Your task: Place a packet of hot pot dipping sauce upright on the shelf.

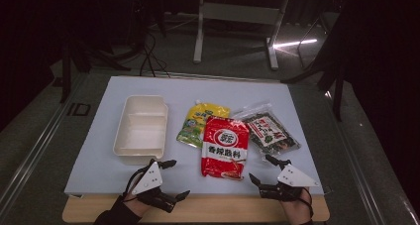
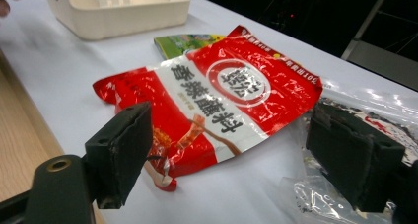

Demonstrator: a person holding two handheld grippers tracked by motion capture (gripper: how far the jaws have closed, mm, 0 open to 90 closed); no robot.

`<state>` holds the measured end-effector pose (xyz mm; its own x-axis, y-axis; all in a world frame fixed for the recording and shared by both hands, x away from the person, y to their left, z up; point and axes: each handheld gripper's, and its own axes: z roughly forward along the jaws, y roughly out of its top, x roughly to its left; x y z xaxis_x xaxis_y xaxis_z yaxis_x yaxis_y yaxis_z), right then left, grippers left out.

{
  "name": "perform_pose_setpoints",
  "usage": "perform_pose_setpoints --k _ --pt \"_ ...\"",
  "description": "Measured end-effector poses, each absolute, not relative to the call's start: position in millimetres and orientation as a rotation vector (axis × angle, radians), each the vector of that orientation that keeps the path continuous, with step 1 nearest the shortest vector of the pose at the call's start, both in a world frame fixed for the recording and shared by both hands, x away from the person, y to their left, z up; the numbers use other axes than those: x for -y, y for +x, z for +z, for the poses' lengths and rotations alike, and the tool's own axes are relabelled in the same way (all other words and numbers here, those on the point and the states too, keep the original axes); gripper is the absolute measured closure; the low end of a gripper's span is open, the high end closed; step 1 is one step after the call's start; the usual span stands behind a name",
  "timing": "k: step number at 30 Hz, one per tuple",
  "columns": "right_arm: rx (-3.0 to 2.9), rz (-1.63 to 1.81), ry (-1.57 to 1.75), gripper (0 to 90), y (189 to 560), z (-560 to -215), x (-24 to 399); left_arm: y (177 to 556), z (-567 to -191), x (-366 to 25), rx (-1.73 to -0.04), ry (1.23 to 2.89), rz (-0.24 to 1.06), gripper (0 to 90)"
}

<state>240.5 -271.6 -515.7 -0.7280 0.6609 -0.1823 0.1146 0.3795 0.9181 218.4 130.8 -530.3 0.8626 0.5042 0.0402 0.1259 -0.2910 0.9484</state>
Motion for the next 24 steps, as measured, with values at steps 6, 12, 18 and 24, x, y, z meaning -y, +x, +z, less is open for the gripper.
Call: perform_pose_setpoints --k 6,12,18,24 --pt "-2.121 1.334 0.658 17.8 240.8 -516.3 269.5 218.6 -530.1 -131.2 -0.472 1.85 0.395 2.2" --pt "-2.14 1.357 0.72 16.2 242.8 -516.1 271.3 218.7 -530.3 -130.9 -0.469 1.853 0.392 2.2" --pt "-2.165 1.357 0.667 15.1 238.4 -507.0 264.9 218.5 -529.6 -130.7 -0.462 1.846 0.39 2.2" --pt "-2.175 1.372 0.611 14.3 234.0 -489.1 255.7 217.8 -529.3 -130.4 -0.458 1.845 0.391 2.2"
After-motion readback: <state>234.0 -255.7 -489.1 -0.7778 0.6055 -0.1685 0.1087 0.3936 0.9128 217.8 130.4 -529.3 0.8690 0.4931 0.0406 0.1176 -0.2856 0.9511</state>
